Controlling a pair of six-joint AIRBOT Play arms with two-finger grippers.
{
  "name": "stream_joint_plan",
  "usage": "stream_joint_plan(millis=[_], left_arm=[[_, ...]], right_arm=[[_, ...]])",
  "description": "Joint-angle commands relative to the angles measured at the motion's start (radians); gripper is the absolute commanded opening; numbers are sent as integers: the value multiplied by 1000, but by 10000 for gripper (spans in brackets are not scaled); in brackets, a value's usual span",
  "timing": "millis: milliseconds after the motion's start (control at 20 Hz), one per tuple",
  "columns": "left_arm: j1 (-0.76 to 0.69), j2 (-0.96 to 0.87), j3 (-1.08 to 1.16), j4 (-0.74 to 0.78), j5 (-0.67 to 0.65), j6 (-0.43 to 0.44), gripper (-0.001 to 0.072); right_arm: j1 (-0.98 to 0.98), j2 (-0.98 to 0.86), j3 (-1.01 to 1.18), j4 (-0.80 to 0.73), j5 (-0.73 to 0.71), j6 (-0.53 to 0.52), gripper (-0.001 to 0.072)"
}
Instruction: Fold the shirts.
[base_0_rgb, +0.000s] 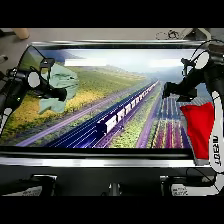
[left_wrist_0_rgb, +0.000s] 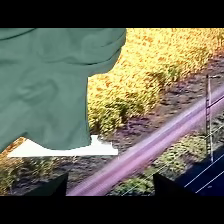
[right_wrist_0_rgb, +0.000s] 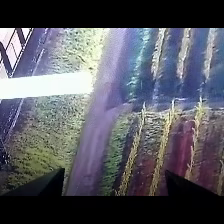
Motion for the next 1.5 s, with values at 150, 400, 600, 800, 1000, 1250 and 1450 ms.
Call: stream_joint_plan(millis=[150, 400, 600, 800, 1000, 1250, 1450], left_arm=[[0, 0, 0, 0, 0, 0, 602], [0, 0, 0, 0, 0, 0, 602], [0, -2, -1, -4, 32, 0, 602], [0, -6, -1, -23, 200, 0, 602], [146, -20, -20, -93, 177, -157, 620], [412, -5, -331, -478, 277, -121, 677], [418, -21, -484, -685, 600, -123, 674]], right_arm=[[0, -1, 1, 0, 0, 0, 667], [0, -1, 1, 0, 0, 0, 667], [0, -1, 1, 0, 0, 0, 667], [0, -1, 1, 1, -69, 4, 667], [0, -1, 1, 0, -126, 3, 667], [0, -2, 0, 21, -162, -21, 667], [0, -2, 0, 28, -166, -54, 667]])
